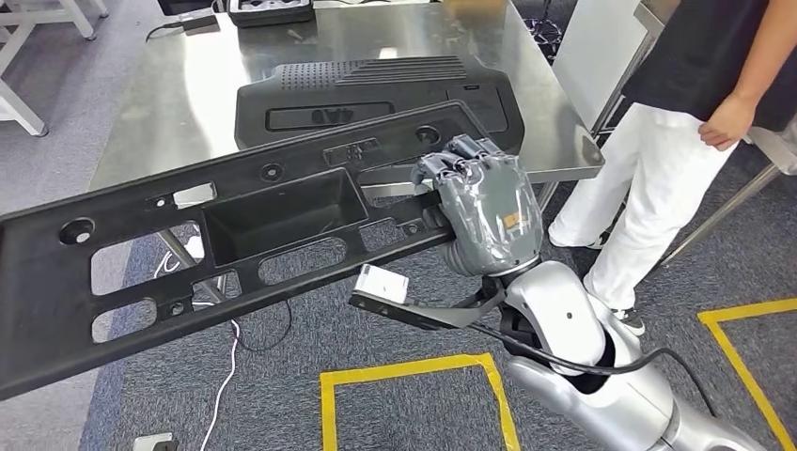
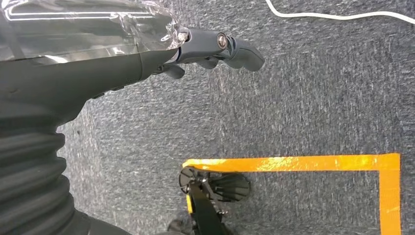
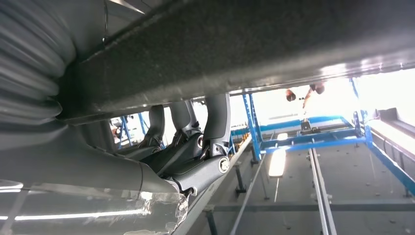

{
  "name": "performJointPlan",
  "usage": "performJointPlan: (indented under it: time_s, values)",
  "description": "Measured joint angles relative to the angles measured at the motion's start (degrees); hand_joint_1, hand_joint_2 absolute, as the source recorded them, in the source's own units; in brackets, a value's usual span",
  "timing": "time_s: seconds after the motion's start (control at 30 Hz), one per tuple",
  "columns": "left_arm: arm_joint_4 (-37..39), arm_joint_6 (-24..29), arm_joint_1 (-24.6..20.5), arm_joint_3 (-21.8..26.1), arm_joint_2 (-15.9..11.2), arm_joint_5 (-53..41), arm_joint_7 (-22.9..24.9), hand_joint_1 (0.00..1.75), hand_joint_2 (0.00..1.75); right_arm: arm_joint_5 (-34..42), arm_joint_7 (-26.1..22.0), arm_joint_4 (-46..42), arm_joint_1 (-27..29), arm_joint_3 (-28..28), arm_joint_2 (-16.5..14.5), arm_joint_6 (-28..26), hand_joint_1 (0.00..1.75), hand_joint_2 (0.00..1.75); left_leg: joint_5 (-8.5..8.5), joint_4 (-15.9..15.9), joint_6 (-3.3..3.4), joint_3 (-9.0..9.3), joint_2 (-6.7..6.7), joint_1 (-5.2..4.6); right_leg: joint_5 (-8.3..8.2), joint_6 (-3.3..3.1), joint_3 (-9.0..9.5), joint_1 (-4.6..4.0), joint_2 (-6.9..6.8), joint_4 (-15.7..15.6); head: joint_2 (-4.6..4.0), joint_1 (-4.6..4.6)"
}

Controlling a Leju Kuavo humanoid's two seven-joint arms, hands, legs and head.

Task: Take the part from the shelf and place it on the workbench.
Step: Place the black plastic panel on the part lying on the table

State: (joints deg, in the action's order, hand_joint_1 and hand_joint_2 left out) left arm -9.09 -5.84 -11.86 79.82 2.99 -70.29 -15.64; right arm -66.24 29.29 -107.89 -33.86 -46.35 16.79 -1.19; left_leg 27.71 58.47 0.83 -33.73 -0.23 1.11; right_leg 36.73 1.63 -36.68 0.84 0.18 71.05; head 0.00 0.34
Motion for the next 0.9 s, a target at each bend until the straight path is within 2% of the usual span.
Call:
performJointPlan:
  time_s: [0.03, 0.07, 0.1, 0.17, 0.2, 0.23, 0.3, 0.37, 0.4, 0.43, 0.47, 0.53, 0.57, 0.6, 0.63, 0.67, 0.7, 0.73, 0.8, 0.9]
  values:
    - [0.0, 0.0, 0.0, 0.0, 0.0, 0.0, 0.0, 0.00, 1.75, 0.0, 0.0, 0.0, 0.1, 0.0, 0.0, 0.0, 1.75, 1.75, 0.24, 0.0, 0.11, 0.24, 0.00, -0.03, 0.55, 0.05, -2.28, 0.01, 0.00, 3.3, -0.01, 0.20]
    - [0.0, 0.0, 0.0, -0.1, 0.0, 0.0, 0.0, 0.00, 1.75, 0.0, 0.0, 0.0, 0.2, 0.0, 0.0, 0.0, 1.75, 1.75, 0.52, 0.0, 0.15, 0.56, -0.04, -0.06, -0.13, 0.00, -3.67, 0.01, 0.00, 4.6, -0.01, 0.36]
    - [0.0, 0.0, 0.1, -0.1, 0.0, 0.0, 0.0, 0.00, 1.75, 0.0, 0.0, 0.0, 0.3, 0.0, 0.0, 0.0, 1.75, 1.75, 0.83, 0.0, 0.11, 0.99, -0.11, -0.07, -2.02, -0.14, -3.88, 0.00, 0.00, 3.5, -0.01, 0.55]
    - [0.0, 0.0, 0.1, -0.2, 0.0, 0.0, 0.0, 0.00, 1.75, 0.0, 0.0, 0.0, 0.3, 0.0, 0.0, 0.0, 1.75, 1.75, 1.59, 0.0, -0.17, 2.06, -0.26, -0.06, -7.40, -0.65, -1.49, -0.07, -0.03, -4.0, 0.00, 1.06]
    - [0.0, 0.0, 0.1, -0.2, 0.0, 0.0, 0.0, 0.00, 1.75, 0.0, 0.0, 0.0, 0.3, 0.0, 0.0, 0.0, 1.75, 1.75, 1.96, 0.0, -0.45, 2.44, -0.32, -0.13, -9.17, -0.91, -0.12, -0.24, -0.04, -7.6, 0.00, 1.25]
    - [0.0, 0.0, 0.1, -0.3, 0.0, 0.0, 0.0, 0.00, 1.75, 0.0, 0.0, 0.0, 0.3, 0.0, 0.0, 0.0, 1.75, 1.75, 2.24, 0.0, -0.75, 2.65, -0.33, -0.19, -9.96, -1.15, 0.86, -0.39, -0.05, -10.1, -0.01, 1.39]
    - [0.0, 0.0, 0.0, -0.5, 0.0, 0.0, 0.0, 0.00, 1.75, 0.0, 0.0, 0.0, 0.3, 0.0, -0.1, 0.0, 1.75, 1.75, 2.50, -0.2, -1.41, 2.76, -0.29, -0.28, -9.57, -1.56, 1.37, -0.73, 0.03, -11.5, -0.01, 1.27]
    - [0.0, 0.0, 0.0, -0.6, 0.0, 0.0, 0.0, 0.00, 1.75, 0.0, 0.0, 0.0, 0.3, 0.0, -0.1, 0.0, 1.75, 1.75, 2.99, -0.1, -2.10, 3.10, -0.21, -0.22, -9.38, -2.10, 1.88, -0.54, 0.09, -12.1, 0.00, 1.08]
    - [0.0, 0.0, 0.0, -0.6, 0.0, 0.0, 0.0, 0.00, 1.75, -0.1, 0.0, 0.0, 0.3, 0.0, -0.1, 0.0, 1.75, 1.75, 3.72, 1.0, -2.41, 2.86, -0.17, -0.21, -9.33, -2.40, 2.29, -0.40, 0.05, -12.5, 0.00, 0.83]
    - [0.0, 0.0, -0.1, -0.6, -0.1, 0.0, 0.1, 0.00, 1.75, -0.1, 0.0, 0.0, 0.3, 0.0, -0.2, 0.0, 1.75, 1.75, 4.91, 3.2, -2.67, 2.01, -0.14, -0.20, -9.26, -2.68, 2.74, -0.23, -0.03, -12.8, 0.00, 0.48]
    - [0.0, 0.0, -0.1, -0.6, -0.1, 0.0, 0.1, 0.00, 1.75, -0.1, 0.0, 0.0, 0.3, -0.1, -0.3, 0.0, 1.75, 1.75, 6.38, 6.6, -2.84, 0.39, -0.10, -0.18, -9.06, -2.92, 3.08, -0.22, -0.10, -12.9, 0.00, 0.03]
    - [0.0, -0.1, 0.1, -0.6, -0.2, 0.0, 0.1, 0.00, 1.75, -0.1, 0.0, 0.0, 0.6, -0.2, -0.4, 0.0, 1.75, 1.75, 8.73, 13.9, -3.09, -3.92, -0.08, -0.16, -8.57, -3.26, 3.60, -0.27, -0.18, -12.9, 0.00, -0.73]
    - [0.0, -0.1, 0.1, -0.6, -0.2, 0.0, 0.1, 0.00, 1.75, -0.1, 0.0, 0.0, 0.7, -0.3, -0.4, 0.0, 1.75, 1.75, 8.57, 15.8, -3.13, -5.42, -0.07, -0.15, -8.28, -3.31, 3.91, -0.31, -0.16, -12.9, 0.00, -0.95]
    - [0.0, -0.1, 0.2, -0.6, -0.2, 0.0, 0.0, 0.00, 1.75, 0.0, 0.0, 0.0, 0.8, -0.4, -0.5, 0.0, 1.75, 1.75, 7.10, 15.3, -3.11, -5.83, -0.07, -0.15, -7.96, -3.28, 4.32, -0.32, -0.12, -12.9, 0.00, -1.15]
    - [0.0, -0.1, 0.2, -0.6, -0.2, 0.0, 0.0, 0.00, 1.75, 0.1, 0.0, 0.0, 0.9, -0.5, -0.5, 0.0, 1.75, 1.75, 4.61, 12.7, -3.02, -5.18, -0.07, -0.14, -7.60, -3.19, 4.83, -0.33, -0.06, -12.9, 0.00, -1.39]
    - [0.0, -0.1, 0.2, -0.6, -0.3, 0.0, -0.1, 0.00, 1.75, 0.3, 0.0, 0.0, 0.9, -0.7, -0.5, 0.0, 1.75, 1.75, 1.89, 8.7, -2.83, -3.88, -0.08, -0.14, -7.17, -3.04, 5.37, -0.32, -0.02, -12.8, 0.00, -1.64]
    - [0.0, -0.1, 0.2, -0.6, -0.4, 0.0, -0.2, 0.00, 1.75, 0.6, 0.0, 0.0, 0.8, -0.8, -0.6, 0.1, 1.75, 1.75, -0.15, 5.1, -2.61, -2.58, -0.09, -0.25, -6.78, -2.82, 5.77, -0.41, 0.03, -12.8, 0.00, -1.87]
    - [0.0, -0.1, 0.2, -0.6, -0.4, 0.0, -0.2, 0.00, 1.75, 0.9, 0.0, 0.0, 0.8, -0.9, -0.6, 0.1, 1.75, 1.75, -1.15, 2.4, -2.29, -1.63, -0.11, -0.38, -6.52, -2.57, 5.94, -0.46, 0.08, -12.7, 0.00, -2.08]
    - [0.0, -0.1, 0.2, -0.7, -0.5, 0.0, -0.3, 0.00, 1.75, 1.3, 0.0, 0.0, 0.6, -1.1, -0.7, 0.1, 1.75, 1.75, -0.99, 0.8, -1.70, -1.13, -0.13, -0.72, -6.28, -2.04, 5.89, -0.54, 0.15, -12.8, 0.00, -2.12]
    - [0.0, -0.1, 0.1, -0.7, -0.5, 0.0, -0.4, 0.00, 1.75, 1.5, 0.1, 0.0, 0.5, -1.1, -0.8, 0.1, 1.75, 1.75, -0.72, 0.0, -0.79, -0.58, -0.11, -0.41, -5.34, -1.07, 5.80, -0.46, 0.10, -12.0, 0.00, -1.72]
